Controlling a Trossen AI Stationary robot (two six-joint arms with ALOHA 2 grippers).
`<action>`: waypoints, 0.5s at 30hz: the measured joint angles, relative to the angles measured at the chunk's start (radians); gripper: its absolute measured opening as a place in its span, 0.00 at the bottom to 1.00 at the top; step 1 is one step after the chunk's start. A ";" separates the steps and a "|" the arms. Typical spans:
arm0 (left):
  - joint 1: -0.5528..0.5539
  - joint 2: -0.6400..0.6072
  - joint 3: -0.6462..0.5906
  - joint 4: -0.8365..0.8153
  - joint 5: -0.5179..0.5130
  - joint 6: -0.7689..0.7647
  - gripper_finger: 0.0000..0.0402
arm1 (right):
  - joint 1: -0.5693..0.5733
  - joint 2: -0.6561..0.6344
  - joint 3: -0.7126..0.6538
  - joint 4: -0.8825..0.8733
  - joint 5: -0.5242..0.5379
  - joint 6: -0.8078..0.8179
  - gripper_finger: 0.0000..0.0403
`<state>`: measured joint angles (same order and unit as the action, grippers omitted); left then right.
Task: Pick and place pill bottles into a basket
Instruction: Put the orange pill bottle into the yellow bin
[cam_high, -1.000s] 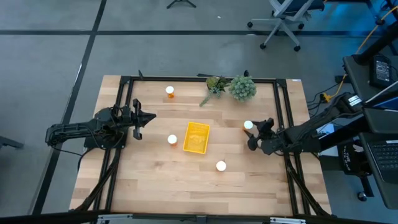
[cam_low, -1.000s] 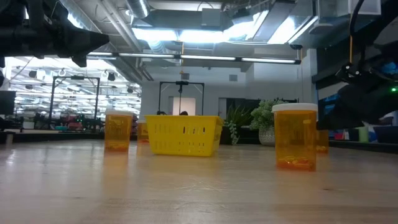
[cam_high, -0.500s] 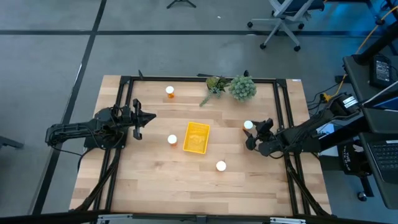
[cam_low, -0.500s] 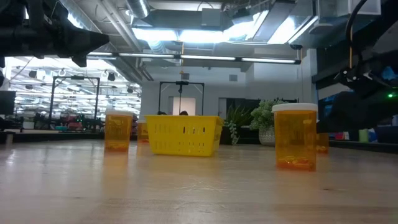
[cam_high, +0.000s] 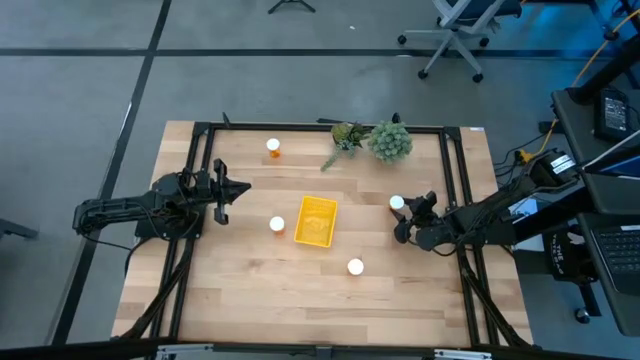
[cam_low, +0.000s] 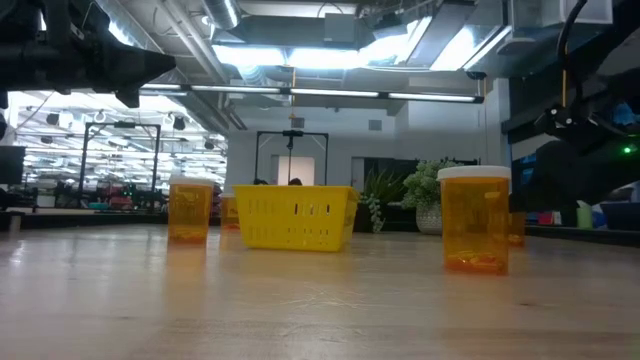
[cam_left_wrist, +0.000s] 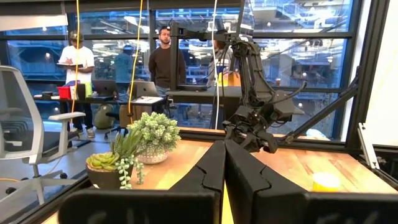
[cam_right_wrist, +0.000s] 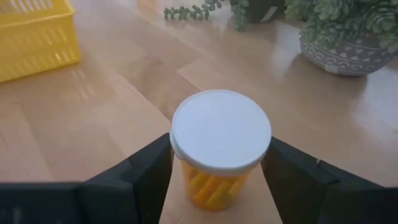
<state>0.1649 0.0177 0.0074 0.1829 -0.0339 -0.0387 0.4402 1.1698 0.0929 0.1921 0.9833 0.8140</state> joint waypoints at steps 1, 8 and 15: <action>0.000 0.000 0.000 0.000 0.000 0.000 0.01 | 0.000 0.000 0.000 0.000 0.000 0.000 0.58; 0.000 0.000 0.000 0.000 0.000 0.000 0.02 | 0.000 0.000 0.000 0.000 0.000 -0.004 0.57; 0.000 0.000 0.000 0.000 0.000 0.000 0.02 | 0.000 0.000 0.000 0.000 0.000 -0.007 0.51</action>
<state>0.1650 0.0177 0.0074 0.1831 -0.0338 -0.0389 0.4400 1.1698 0.0929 0.1921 0.9833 0.8066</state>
